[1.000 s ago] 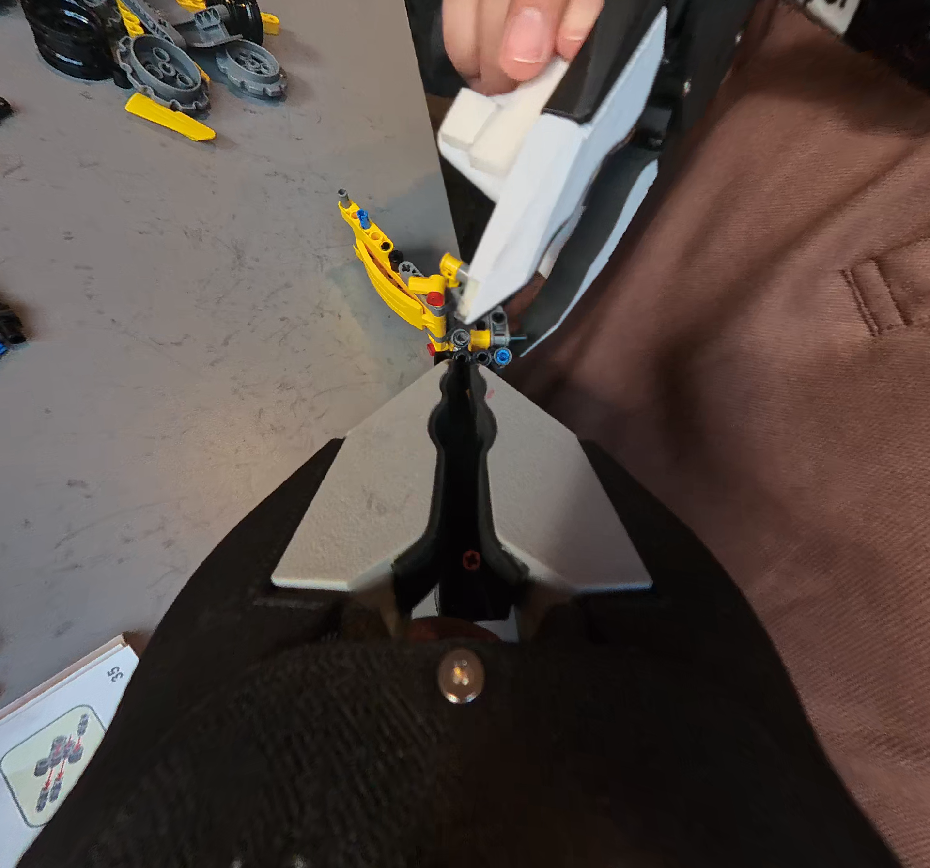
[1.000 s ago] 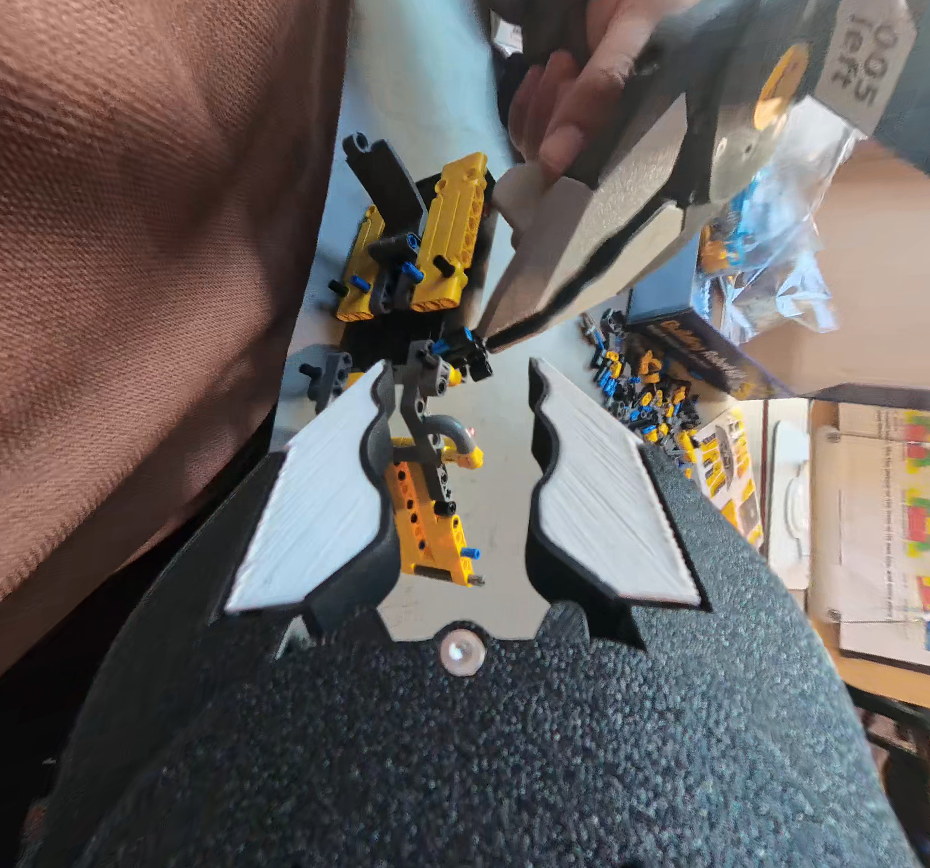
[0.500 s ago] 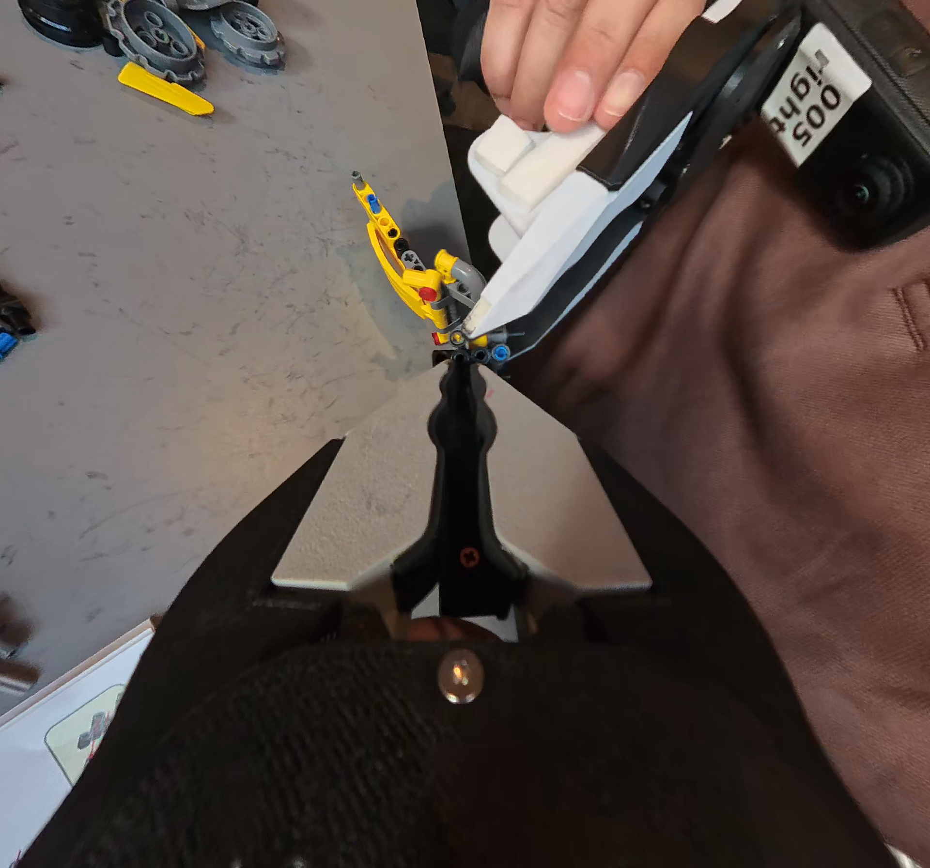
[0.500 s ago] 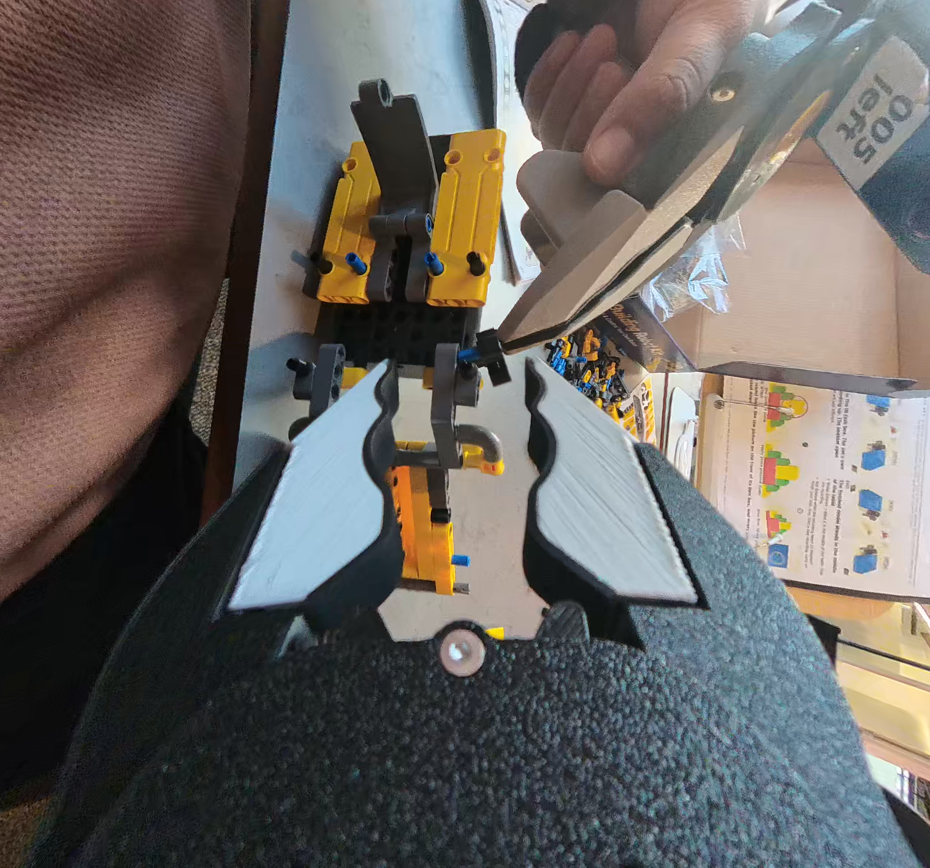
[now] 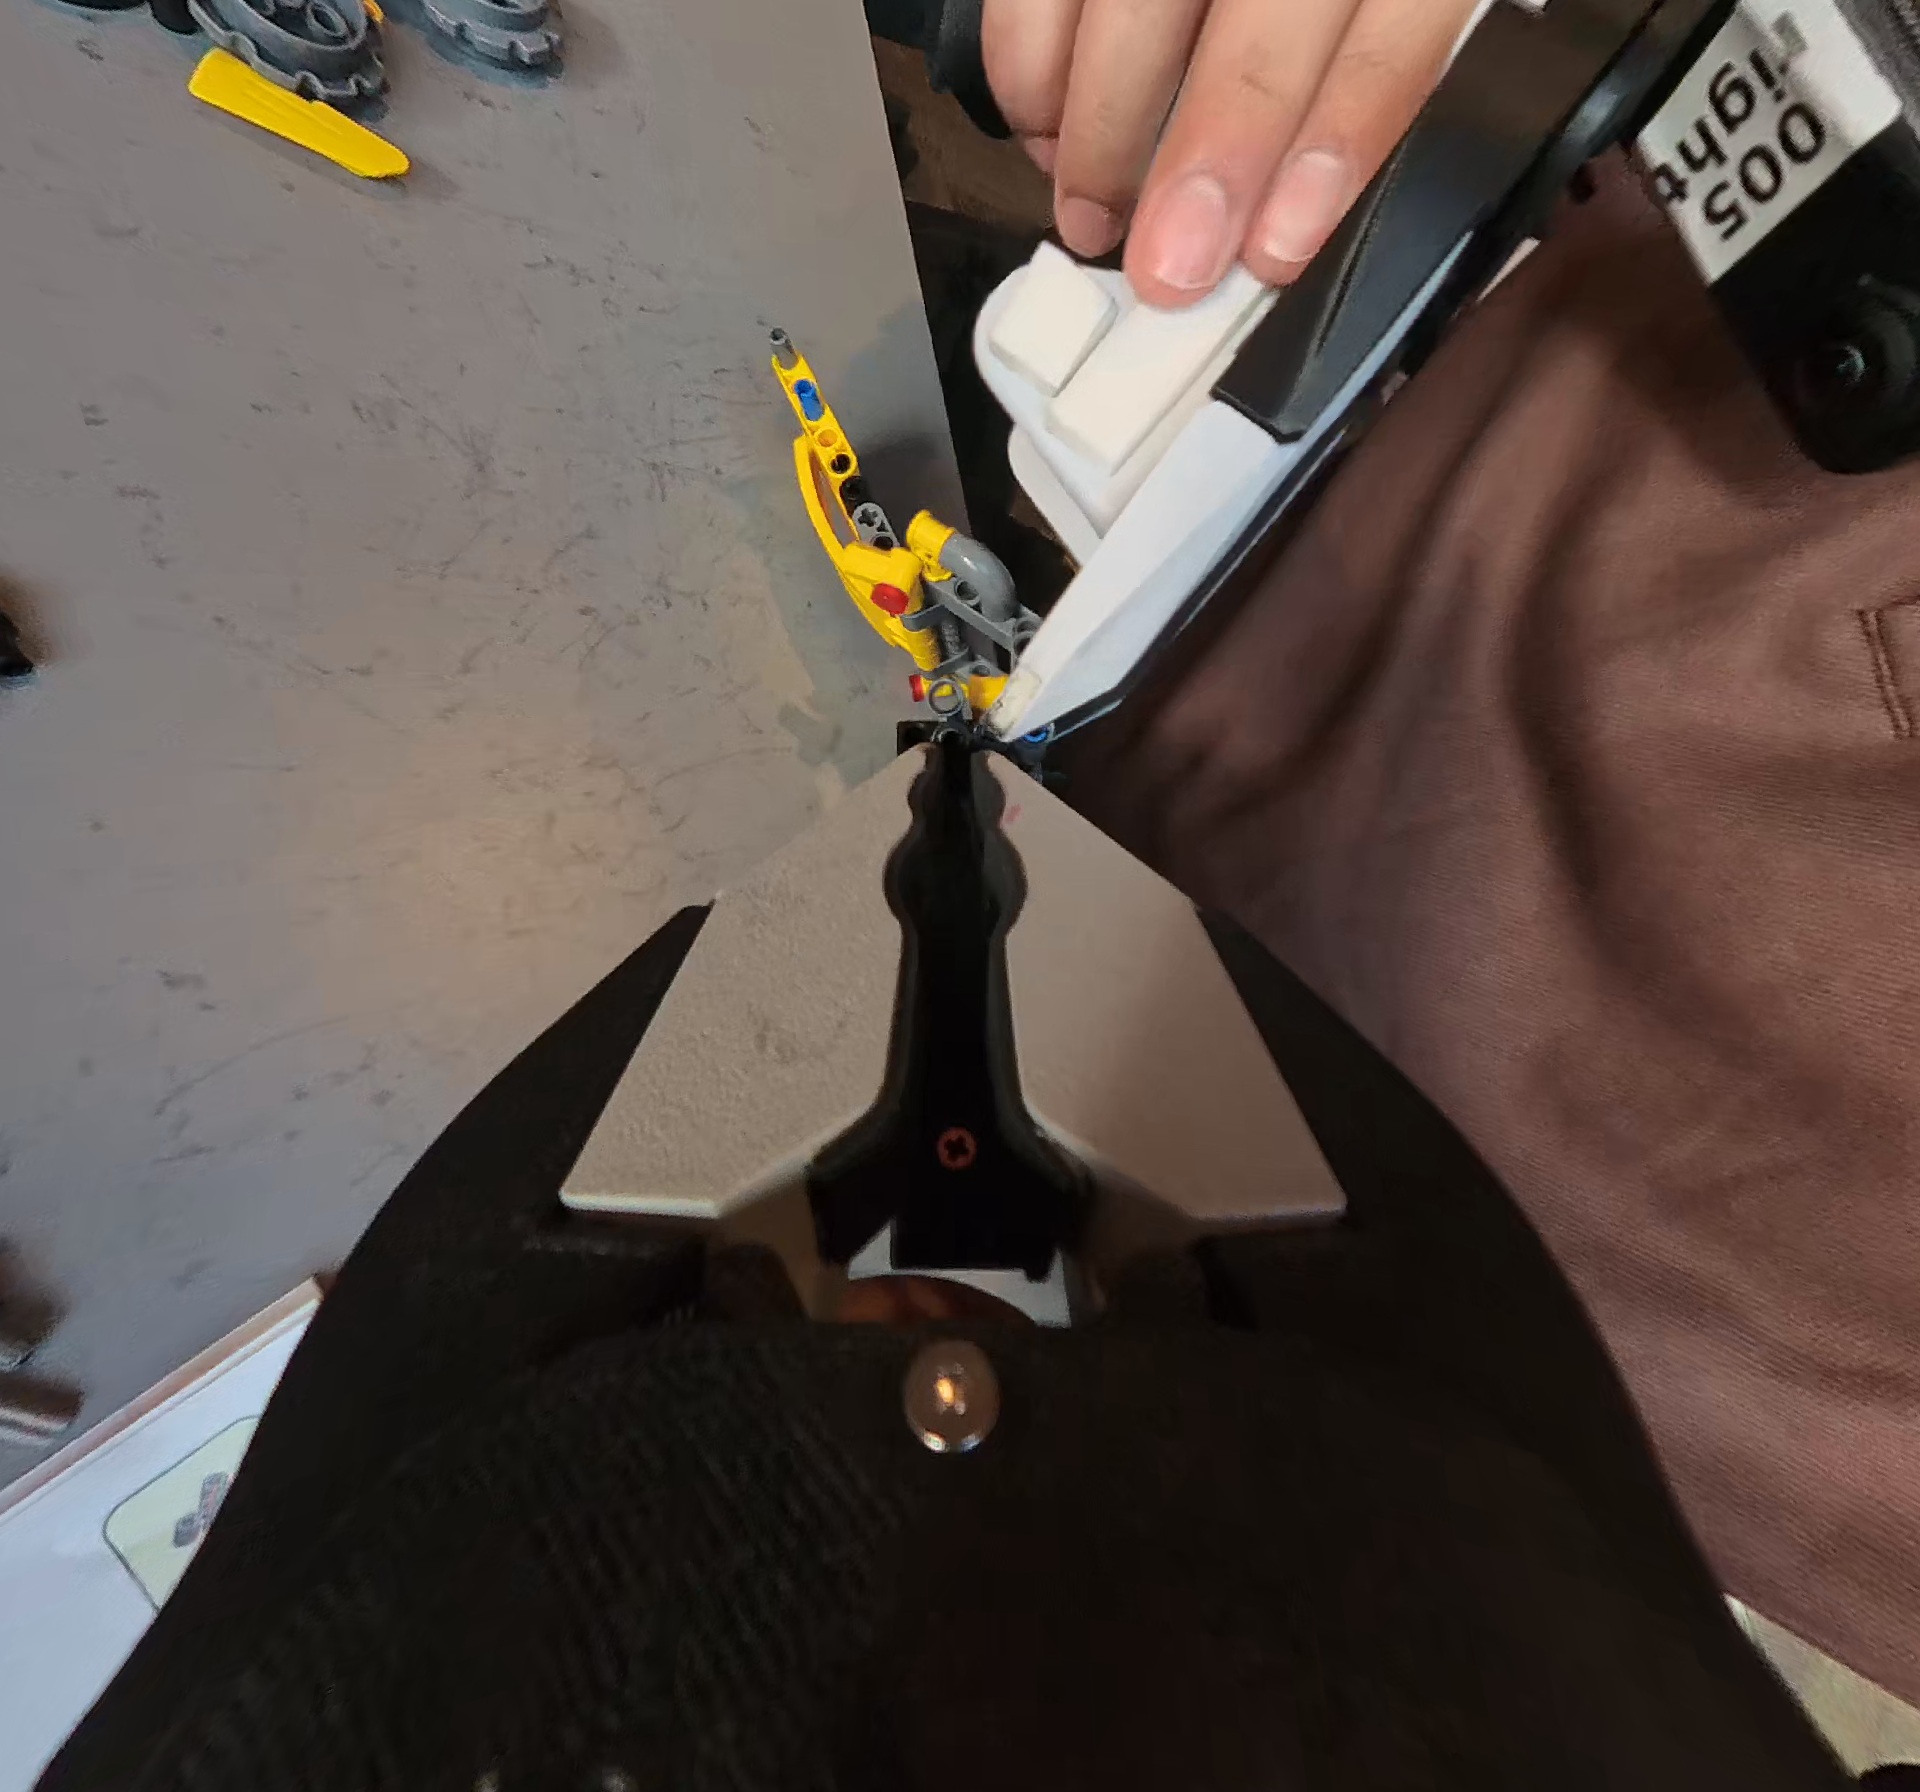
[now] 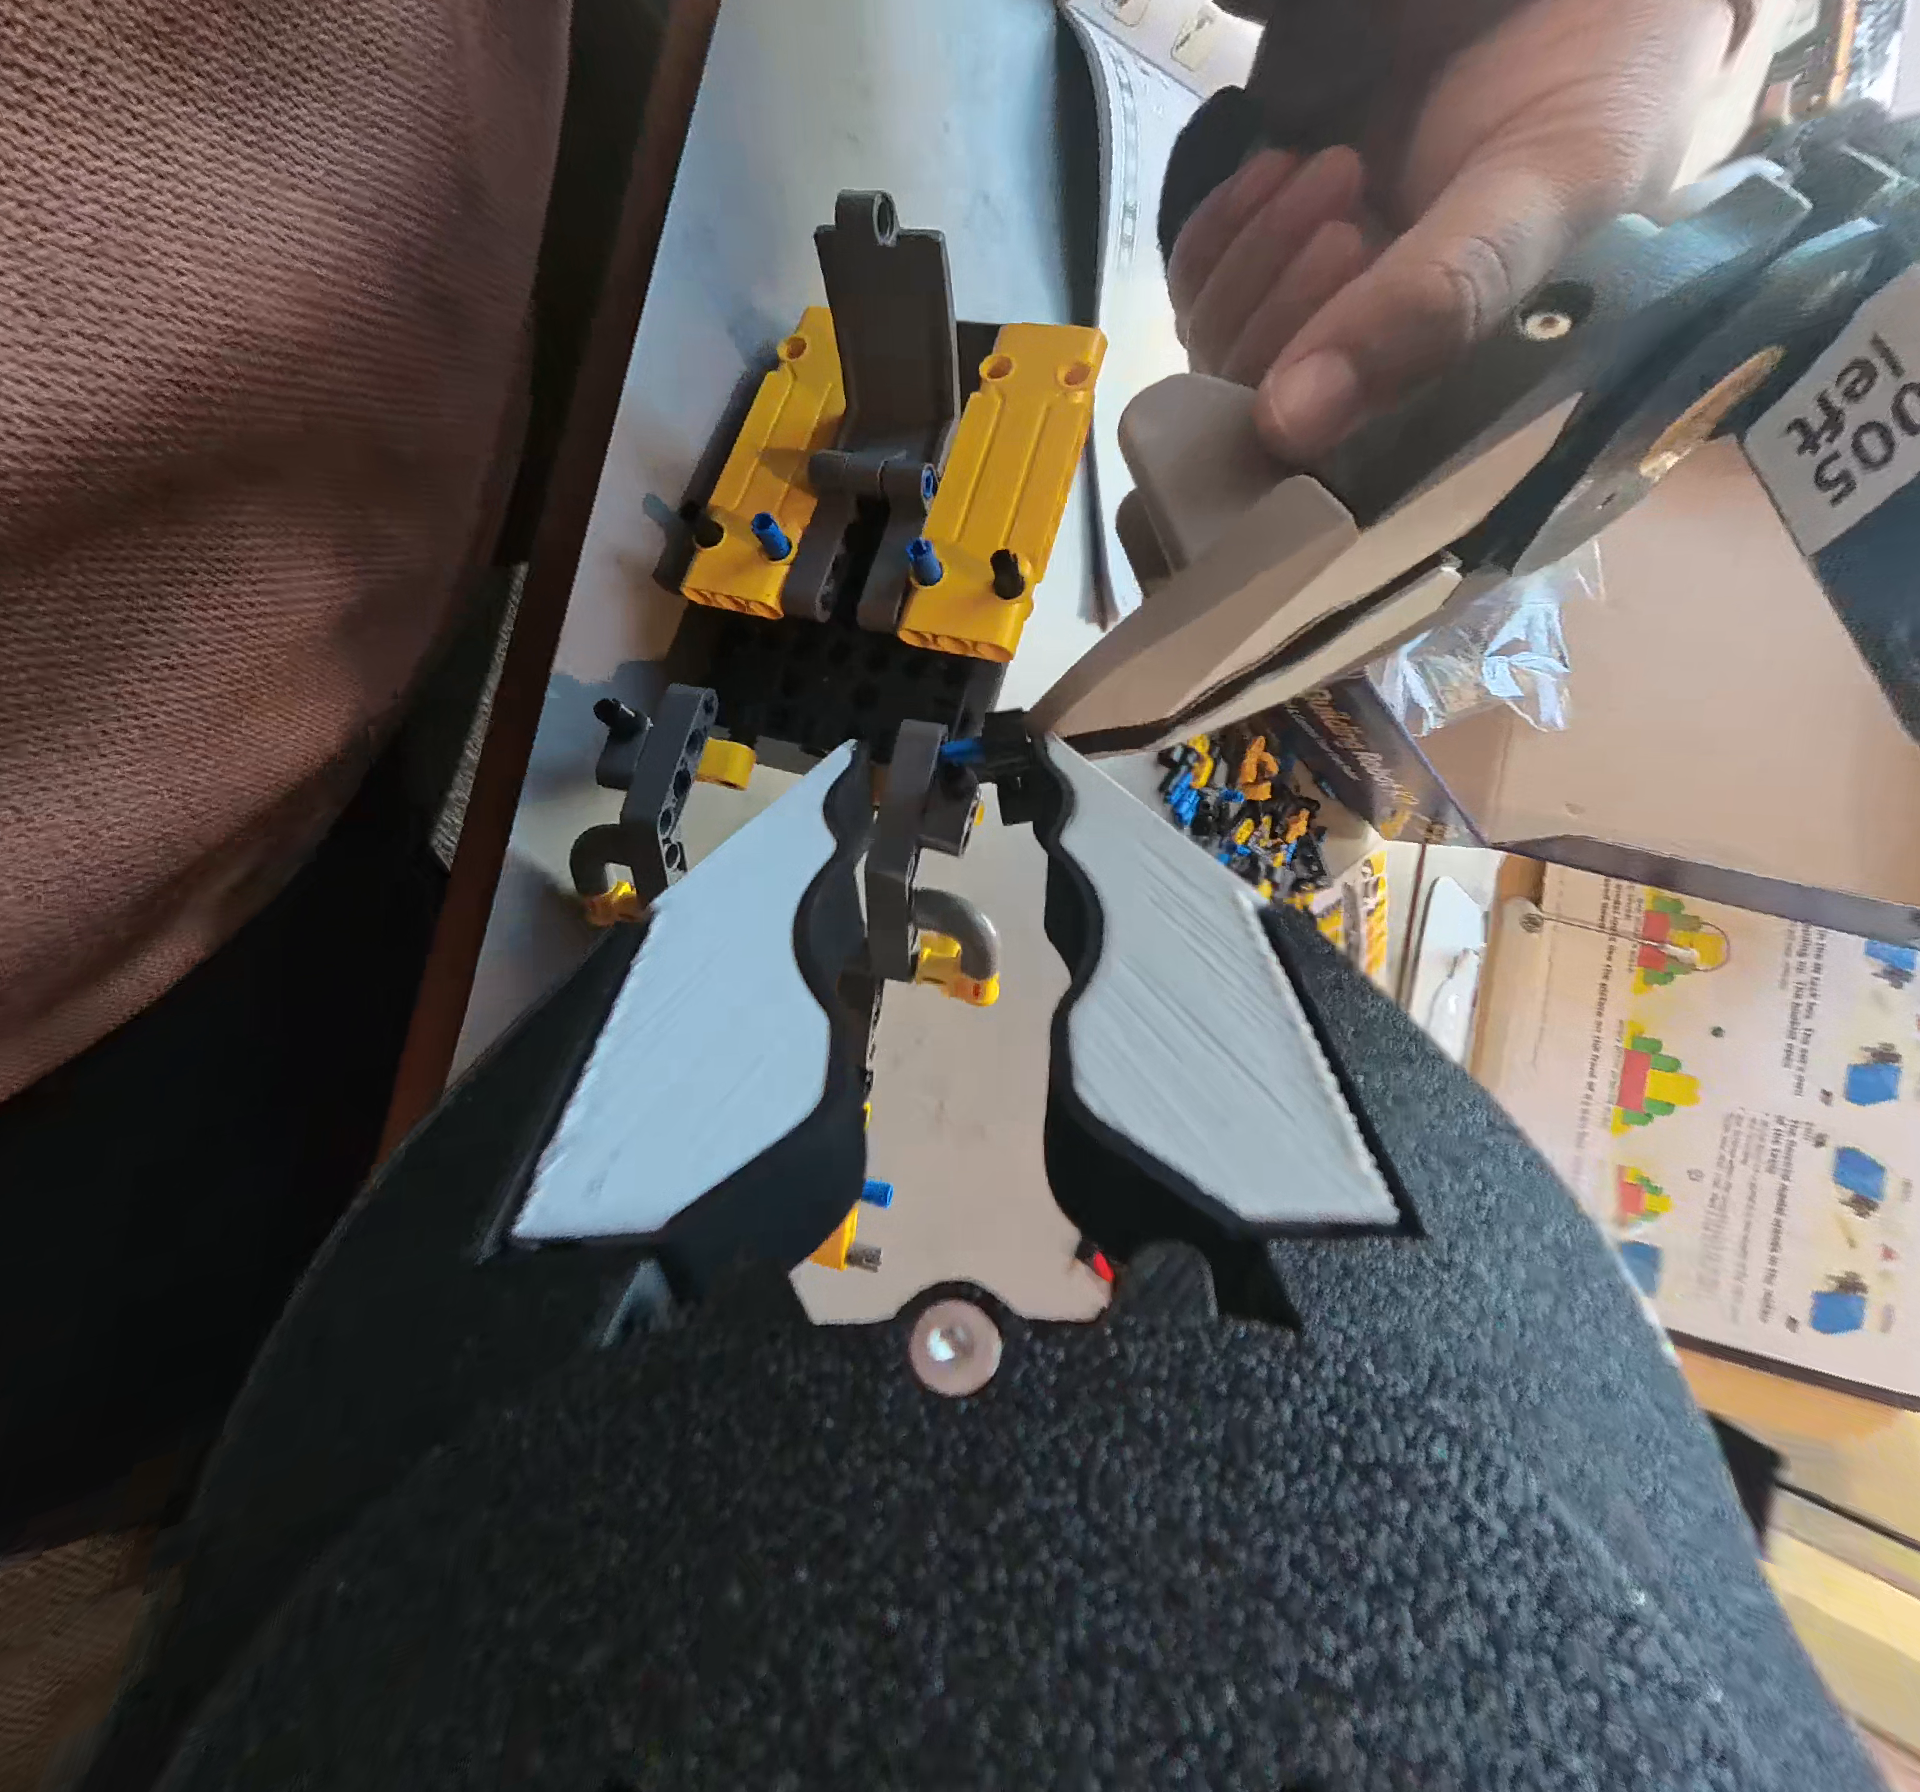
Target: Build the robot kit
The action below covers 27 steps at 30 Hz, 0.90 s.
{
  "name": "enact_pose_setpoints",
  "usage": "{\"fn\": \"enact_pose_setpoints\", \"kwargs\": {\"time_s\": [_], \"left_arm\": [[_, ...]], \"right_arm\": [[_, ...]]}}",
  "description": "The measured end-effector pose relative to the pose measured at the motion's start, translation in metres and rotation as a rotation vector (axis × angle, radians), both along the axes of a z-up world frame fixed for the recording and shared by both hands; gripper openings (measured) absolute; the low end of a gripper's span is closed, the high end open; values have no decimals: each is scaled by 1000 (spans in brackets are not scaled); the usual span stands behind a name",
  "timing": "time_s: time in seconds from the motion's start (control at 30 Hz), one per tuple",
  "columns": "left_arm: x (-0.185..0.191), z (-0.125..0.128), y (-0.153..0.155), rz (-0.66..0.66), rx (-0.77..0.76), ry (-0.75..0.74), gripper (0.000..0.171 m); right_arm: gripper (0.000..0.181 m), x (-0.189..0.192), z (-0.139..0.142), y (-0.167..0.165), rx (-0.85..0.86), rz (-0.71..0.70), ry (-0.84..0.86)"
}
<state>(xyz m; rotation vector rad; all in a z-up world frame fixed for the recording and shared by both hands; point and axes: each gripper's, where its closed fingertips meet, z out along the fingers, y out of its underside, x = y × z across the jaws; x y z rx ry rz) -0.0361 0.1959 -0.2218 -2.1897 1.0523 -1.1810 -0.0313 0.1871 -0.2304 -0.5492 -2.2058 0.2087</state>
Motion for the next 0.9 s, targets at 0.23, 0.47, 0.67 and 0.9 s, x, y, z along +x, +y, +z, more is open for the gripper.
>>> {"fn": "enact_pose_setpoints", "kwargs": {"time_s": [0.23,0.47,0.67,0.9], "left_arm": [[-2,1,5,64,-5,-72,1],[-2,3,4,97,-21,-124,8],[-1,-1,3,108,-19,-123,5],[-2,-10,1,83,-2,-49,3]], "right_arm": [[26,-3,0,3,-67,-55,40],[25,-2,1,4,-71,-80,59],[25,-3,1,4,-81,-79,61],[21,-4,-5,3,-22,-67,38]]}}
